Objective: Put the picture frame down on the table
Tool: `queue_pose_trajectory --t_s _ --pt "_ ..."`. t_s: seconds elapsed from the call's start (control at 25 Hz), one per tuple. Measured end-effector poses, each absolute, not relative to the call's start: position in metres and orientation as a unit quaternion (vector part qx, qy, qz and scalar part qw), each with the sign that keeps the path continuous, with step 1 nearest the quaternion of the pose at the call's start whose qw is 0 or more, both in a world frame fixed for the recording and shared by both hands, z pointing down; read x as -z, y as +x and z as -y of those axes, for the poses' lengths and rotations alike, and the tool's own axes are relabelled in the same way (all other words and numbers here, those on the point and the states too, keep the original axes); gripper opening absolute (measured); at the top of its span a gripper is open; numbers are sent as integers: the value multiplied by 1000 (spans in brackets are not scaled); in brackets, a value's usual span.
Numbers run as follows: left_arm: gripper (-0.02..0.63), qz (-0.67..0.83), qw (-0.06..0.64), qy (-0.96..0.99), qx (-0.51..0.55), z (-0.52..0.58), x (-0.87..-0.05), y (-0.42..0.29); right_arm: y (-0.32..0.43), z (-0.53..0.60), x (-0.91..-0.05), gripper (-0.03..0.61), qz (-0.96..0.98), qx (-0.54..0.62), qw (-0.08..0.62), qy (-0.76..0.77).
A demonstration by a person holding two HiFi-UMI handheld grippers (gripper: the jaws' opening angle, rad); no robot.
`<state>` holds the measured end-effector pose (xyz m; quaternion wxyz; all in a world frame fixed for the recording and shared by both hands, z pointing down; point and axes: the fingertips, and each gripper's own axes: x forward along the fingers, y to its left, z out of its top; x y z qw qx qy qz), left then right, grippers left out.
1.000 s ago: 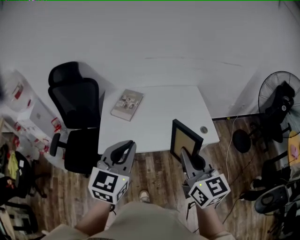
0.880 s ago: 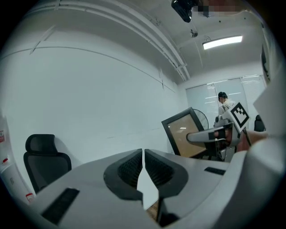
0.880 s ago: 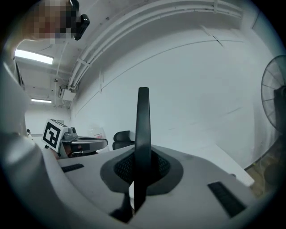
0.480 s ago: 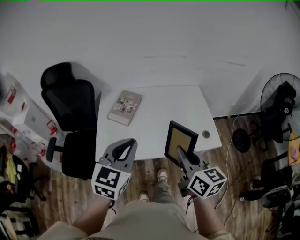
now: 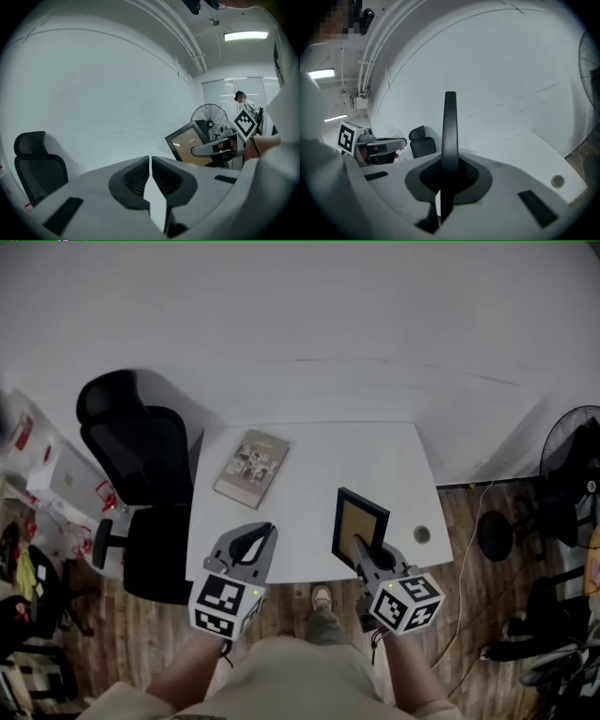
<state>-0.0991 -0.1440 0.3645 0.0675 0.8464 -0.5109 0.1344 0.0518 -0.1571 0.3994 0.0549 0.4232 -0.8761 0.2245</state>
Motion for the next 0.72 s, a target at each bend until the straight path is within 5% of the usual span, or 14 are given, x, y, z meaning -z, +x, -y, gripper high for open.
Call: queue_pose_trajectory --t_s 0.72 --pt "35 557 127 798 -192 319 -435 -71 59 355 -496 31 858 -381 80 336"
